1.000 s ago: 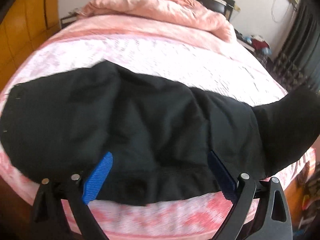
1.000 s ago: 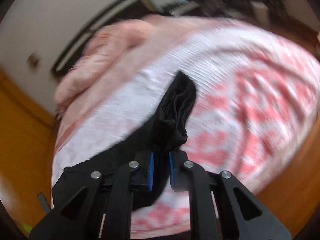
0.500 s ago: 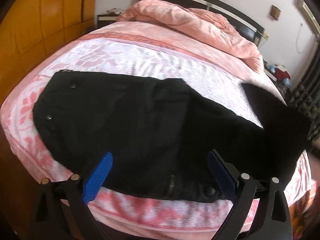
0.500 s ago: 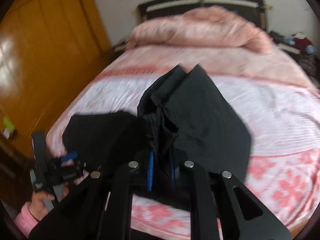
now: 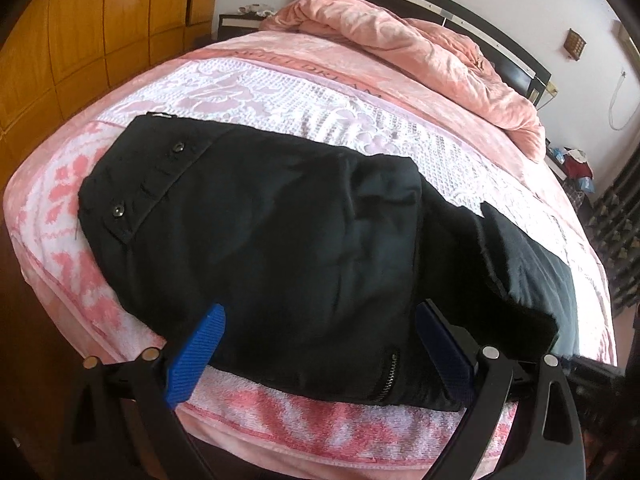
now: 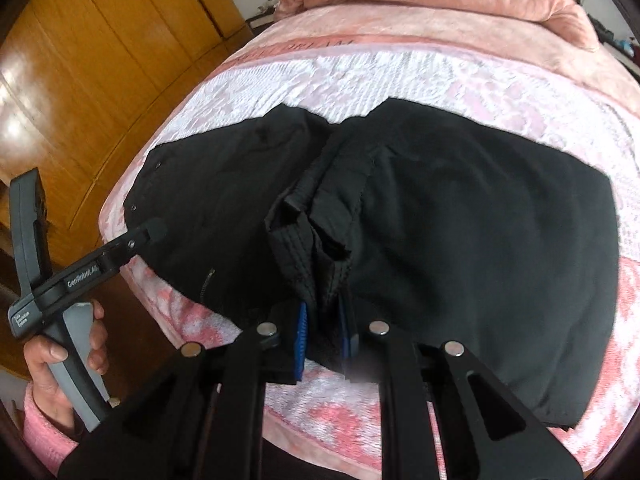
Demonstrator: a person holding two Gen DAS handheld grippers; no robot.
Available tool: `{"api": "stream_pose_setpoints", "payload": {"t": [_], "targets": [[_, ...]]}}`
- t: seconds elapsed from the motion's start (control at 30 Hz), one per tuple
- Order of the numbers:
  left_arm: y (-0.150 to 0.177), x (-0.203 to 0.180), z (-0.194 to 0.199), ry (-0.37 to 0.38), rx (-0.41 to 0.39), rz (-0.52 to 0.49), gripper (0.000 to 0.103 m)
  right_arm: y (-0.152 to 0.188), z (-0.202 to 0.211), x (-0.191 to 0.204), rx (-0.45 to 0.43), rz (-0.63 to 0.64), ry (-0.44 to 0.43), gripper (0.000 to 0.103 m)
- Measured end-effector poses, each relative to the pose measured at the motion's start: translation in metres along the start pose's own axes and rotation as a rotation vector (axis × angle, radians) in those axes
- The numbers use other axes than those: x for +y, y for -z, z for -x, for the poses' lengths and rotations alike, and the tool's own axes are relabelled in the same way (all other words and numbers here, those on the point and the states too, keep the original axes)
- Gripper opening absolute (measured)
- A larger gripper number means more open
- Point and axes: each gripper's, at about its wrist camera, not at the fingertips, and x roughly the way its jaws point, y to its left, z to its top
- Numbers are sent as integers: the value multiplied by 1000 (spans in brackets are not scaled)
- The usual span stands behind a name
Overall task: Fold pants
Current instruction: 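Fold the held pant leg over the bundle with the right gripper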
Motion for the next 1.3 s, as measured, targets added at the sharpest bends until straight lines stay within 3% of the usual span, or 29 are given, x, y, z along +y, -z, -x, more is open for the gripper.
{"api": "stream_pose_setpoints", "payload": {"t": [0.13, 0.23, 0.3, 0.37, 0.4, 0.5, 0.63, 0.73, 0.9, 0.93, 0.97, 1.03, 1.07, 1.3], "targets": [[1, 6, -3, -6, 11, 16, 96, 6, -17, 12, 62, 49, -7, 12], [2, 11, -6, 2, 18, 31, 97, 10, -27, 14, 103, 59, 18, 20], [2, 12, -7, -1, 23, 30, 97, 13, -30, 14, 123, 60, 0, 33], [2, 14, -7, 3, 20, 31, 97, 15, -24, 15, 122, 35, -68, 60], [1, 15, -7, 5, 19, 32, 97, 15, -19, 16, 115, 23, -97, 64], [1, 17, -7, 10, 20, 36, 97, 15, 0, 20, 65, 21, -113, 66], [2, 19, -8, 19, 25, 44, 97, 17, 8, 29, 31, 76, 15, 66], [4, 20, -9, 18, 30, 42, 97, 18, -8, 30, 74, 76, 54, 66], [4, 21, -11, 13, 34, 38, 97, 21, -25, 16, 92, 31, 76, 53], [4, 22, -12, 11, 36, 38, 97, 21, -27, 12, 94, 20, 64, 47], [5, 22, -13, 12, 38, 39, 97, 21, -28, 9, 101, 6, 32, 31], [5, 22, -13, 12, 40, 38, 97, 21, -29, 3, 114, -29, -4, 24], [6, 22, -14, 10, 40, 37, 97, 20, -29, 2, 111, -34, -13, 15], [8, 27, -15, 7, 44, 50, 97, 13, -2, 11, 54, -16, -96, 10]]}}
